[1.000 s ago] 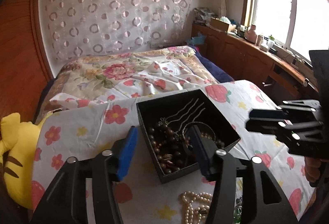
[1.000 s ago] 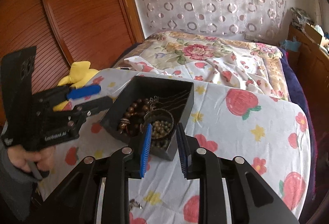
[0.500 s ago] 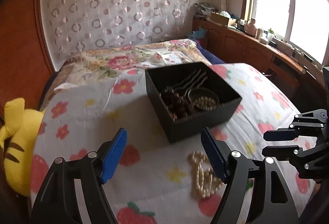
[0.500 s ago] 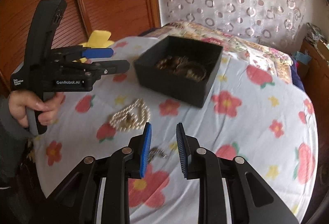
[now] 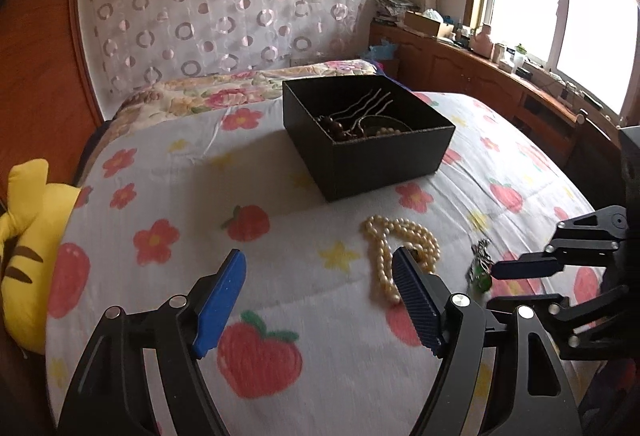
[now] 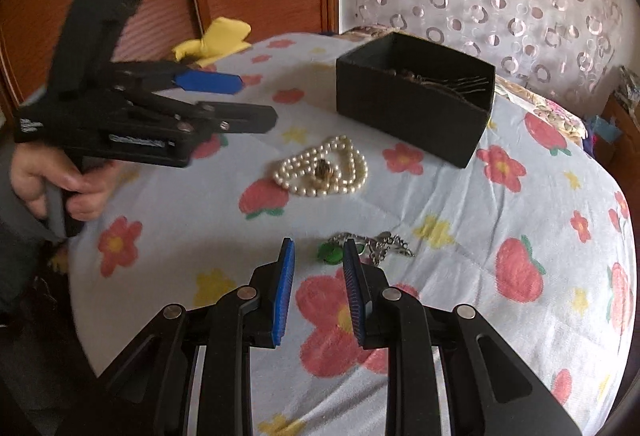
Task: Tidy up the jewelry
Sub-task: 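Return both tools to the table and close the left tool on the pearl necklace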
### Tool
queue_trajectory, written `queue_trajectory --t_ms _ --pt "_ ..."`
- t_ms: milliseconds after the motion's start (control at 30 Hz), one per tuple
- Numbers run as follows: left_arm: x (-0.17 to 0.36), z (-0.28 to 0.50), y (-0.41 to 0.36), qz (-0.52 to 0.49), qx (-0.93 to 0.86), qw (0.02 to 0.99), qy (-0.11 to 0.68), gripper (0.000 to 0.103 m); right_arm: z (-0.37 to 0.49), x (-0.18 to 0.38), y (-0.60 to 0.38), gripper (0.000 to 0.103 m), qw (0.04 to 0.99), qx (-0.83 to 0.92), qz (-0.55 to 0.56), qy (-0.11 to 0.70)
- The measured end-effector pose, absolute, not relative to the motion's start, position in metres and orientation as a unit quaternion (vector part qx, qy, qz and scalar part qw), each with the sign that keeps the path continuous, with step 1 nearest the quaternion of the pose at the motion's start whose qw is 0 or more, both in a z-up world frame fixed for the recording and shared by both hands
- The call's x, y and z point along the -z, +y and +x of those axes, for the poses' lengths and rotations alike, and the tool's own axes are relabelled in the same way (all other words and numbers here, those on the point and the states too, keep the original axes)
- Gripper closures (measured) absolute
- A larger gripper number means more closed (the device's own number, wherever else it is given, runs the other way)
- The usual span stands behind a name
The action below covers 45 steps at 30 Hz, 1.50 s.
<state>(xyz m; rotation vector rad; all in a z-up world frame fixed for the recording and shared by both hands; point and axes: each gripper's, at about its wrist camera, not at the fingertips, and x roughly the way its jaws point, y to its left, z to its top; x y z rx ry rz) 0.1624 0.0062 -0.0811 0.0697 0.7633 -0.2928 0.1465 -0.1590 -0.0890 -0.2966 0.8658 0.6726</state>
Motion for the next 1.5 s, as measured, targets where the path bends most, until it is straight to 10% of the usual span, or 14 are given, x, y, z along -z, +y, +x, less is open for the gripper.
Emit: queue_trajectory --t_ms 600,1133,1500 --pt "0.085 0.153 -0.001 0.035 0.155 0.915 0.371 0.031 0.145 0.091 -0.166 0.087 0.858 -0.299 -0.139 0.395" --pt "0.095 0.177 -0.026 0.042 0.186 0.891 0.413 0.082 0.119 0.095 -0.193 0.087 0.874 -0.282 -0.099 0.384" --pt "0.100 0.187 -0.042 0.071 0.186 0.883 0.426 0.083 0.120 0.096 -0.195 0.087 0.874 -0.284 -0.088 0.384"
